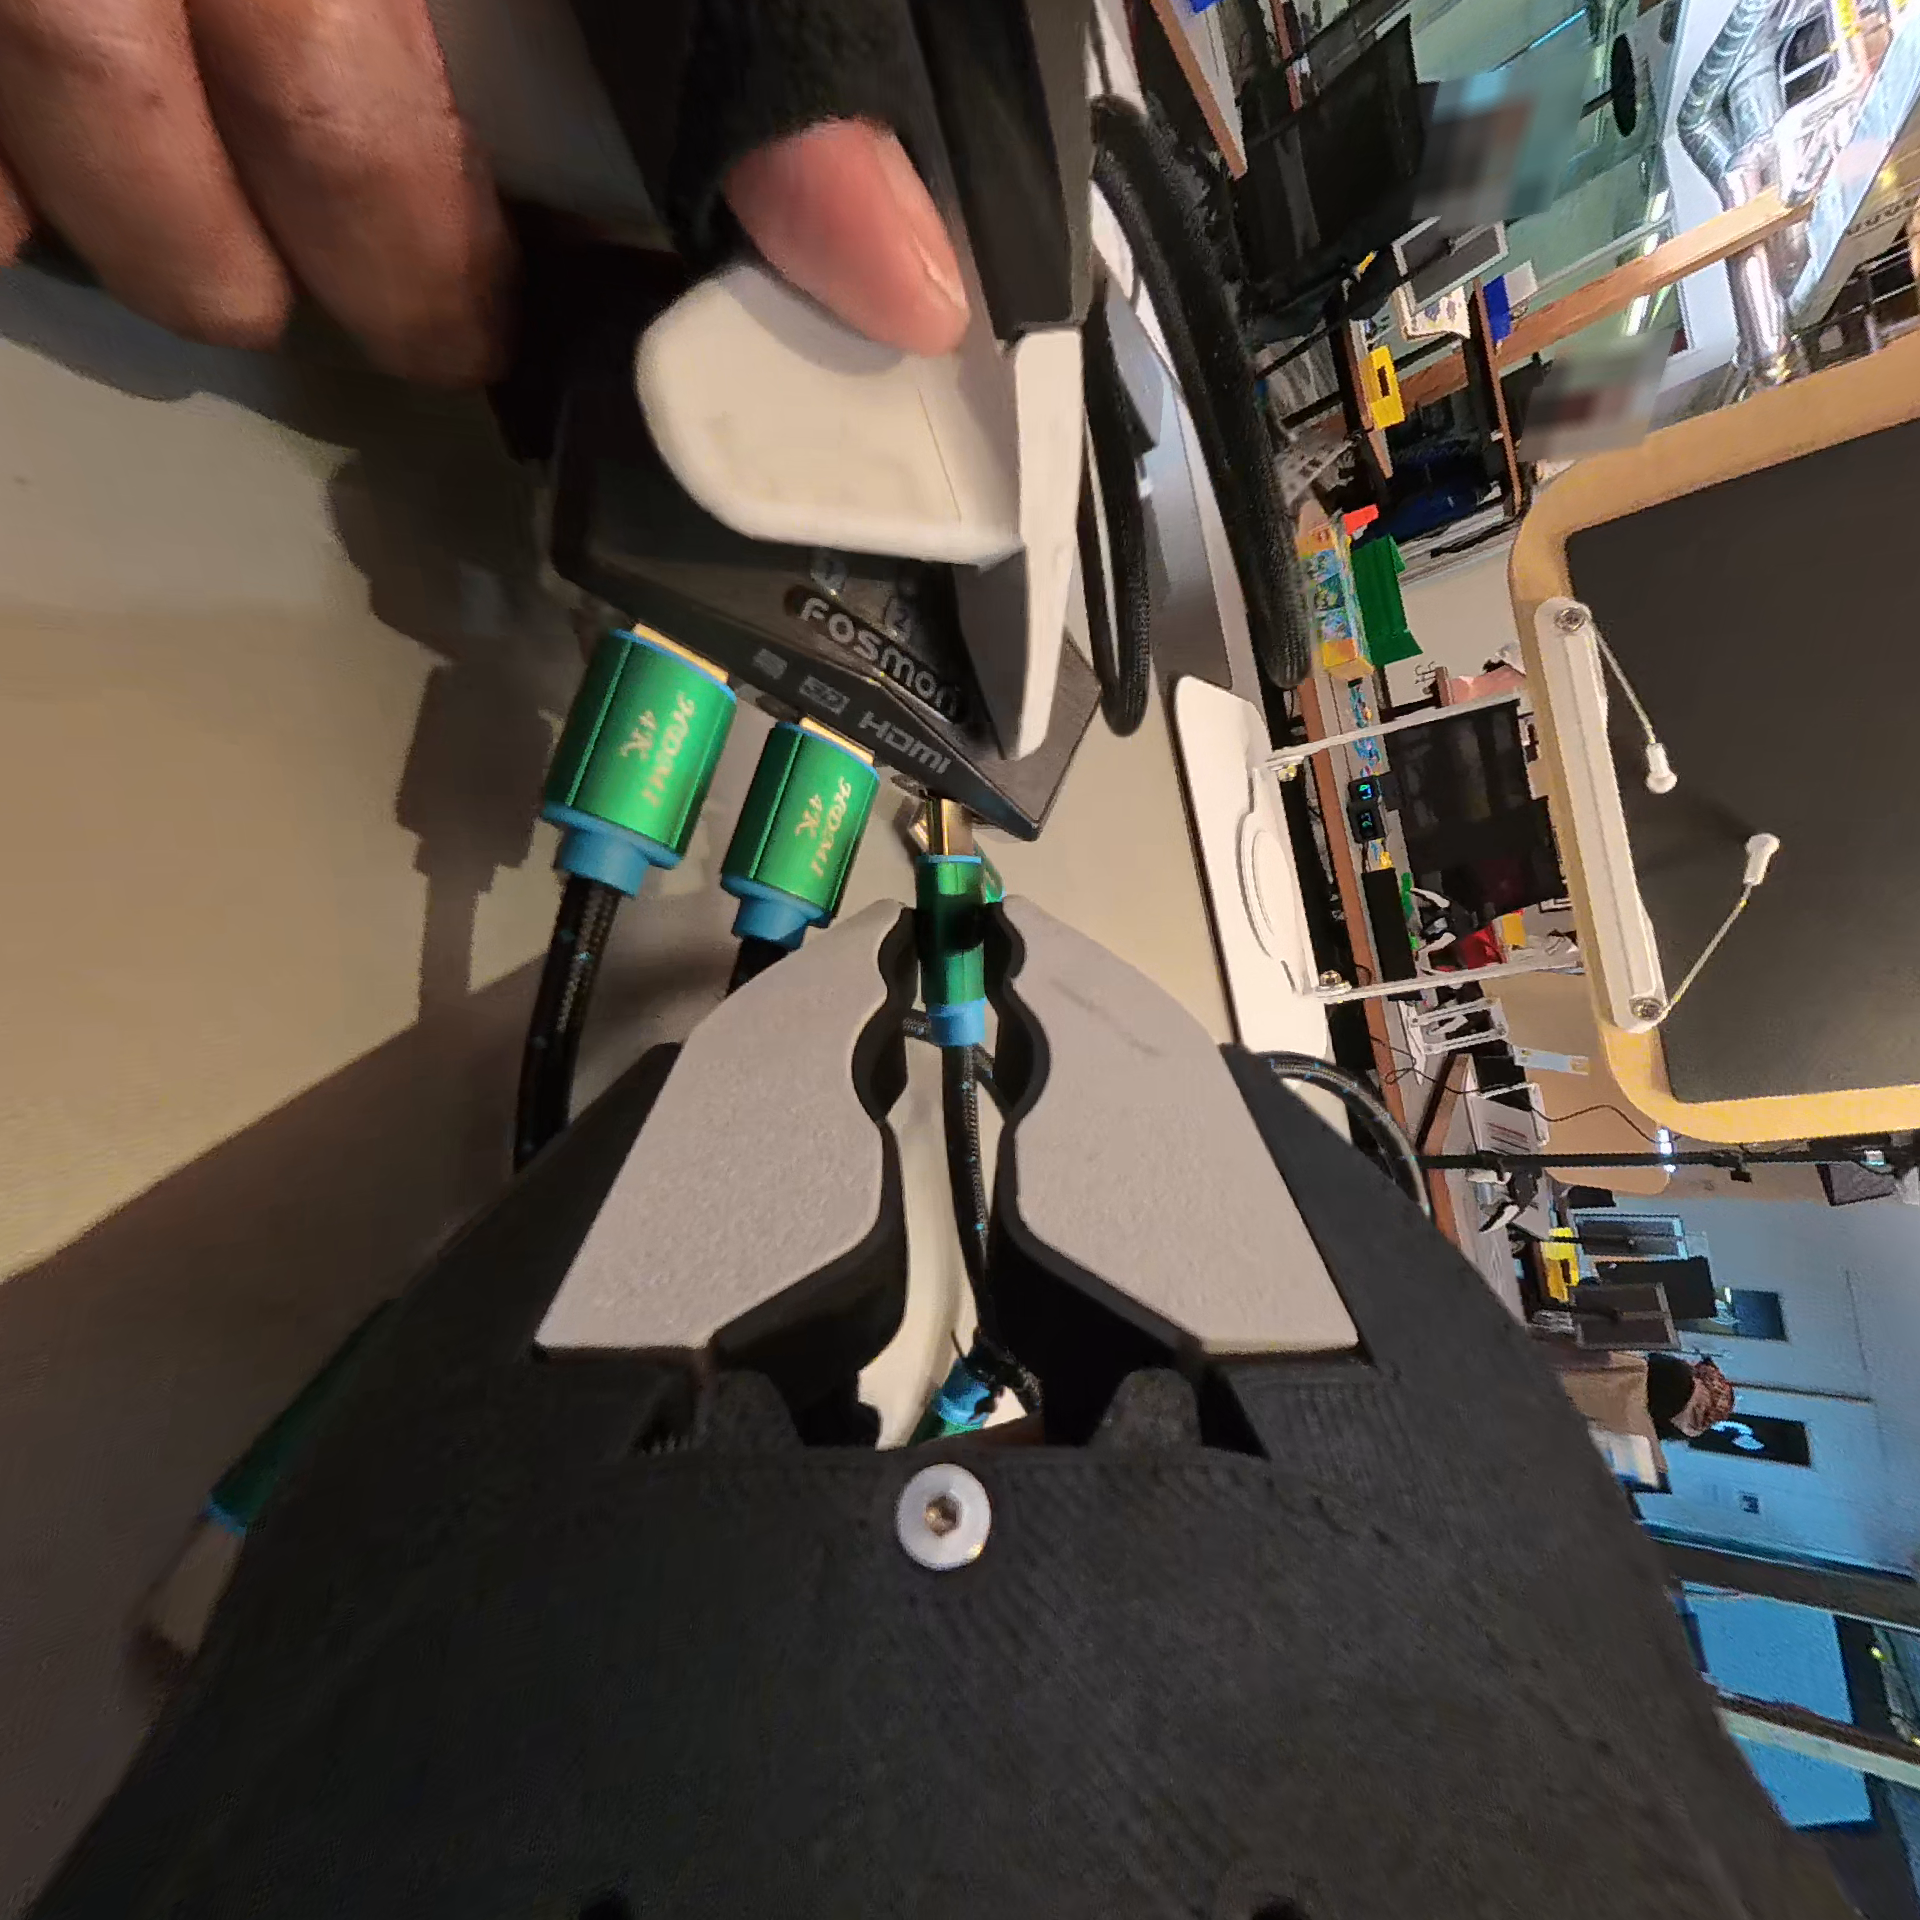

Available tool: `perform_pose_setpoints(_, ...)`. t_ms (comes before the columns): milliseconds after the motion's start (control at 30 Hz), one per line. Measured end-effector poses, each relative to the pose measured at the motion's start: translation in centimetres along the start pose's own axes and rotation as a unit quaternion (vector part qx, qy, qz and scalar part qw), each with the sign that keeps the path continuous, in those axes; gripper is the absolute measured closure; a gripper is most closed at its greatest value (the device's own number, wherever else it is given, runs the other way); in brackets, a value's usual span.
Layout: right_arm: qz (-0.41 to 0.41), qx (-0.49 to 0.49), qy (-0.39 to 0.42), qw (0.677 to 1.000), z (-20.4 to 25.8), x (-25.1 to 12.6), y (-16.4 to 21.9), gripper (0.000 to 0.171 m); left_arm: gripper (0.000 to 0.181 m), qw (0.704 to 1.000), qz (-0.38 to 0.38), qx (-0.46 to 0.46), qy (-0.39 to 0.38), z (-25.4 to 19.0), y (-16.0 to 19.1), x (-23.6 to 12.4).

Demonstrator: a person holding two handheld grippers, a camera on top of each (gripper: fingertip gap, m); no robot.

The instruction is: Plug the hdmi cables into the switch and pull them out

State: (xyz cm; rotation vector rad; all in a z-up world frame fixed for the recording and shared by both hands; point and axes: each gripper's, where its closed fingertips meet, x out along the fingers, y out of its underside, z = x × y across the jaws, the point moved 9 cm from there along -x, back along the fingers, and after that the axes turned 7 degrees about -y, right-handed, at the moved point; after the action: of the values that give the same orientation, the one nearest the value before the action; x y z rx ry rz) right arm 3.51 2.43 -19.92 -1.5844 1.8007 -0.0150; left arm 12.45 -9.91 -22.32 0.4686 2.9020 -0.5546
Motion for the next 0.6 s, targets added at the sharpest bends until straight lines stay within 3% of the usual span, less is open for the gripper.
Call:
perform_pose_setpoints(267,-0.026,0.06,-0.029,0.997,-0.2,-0.1,0.0,0.159,0.158,1.0,-0.007,-0.024,0.012,0.2,0.0,-0.3)
perform_pose_setpoints(600,-0.083,0.183,-0.21,0.957,-1.6,-0.6,1.8,0.148,0.158,1.0,0.01,-0.009,0.017,0.0,0.2,0.0)
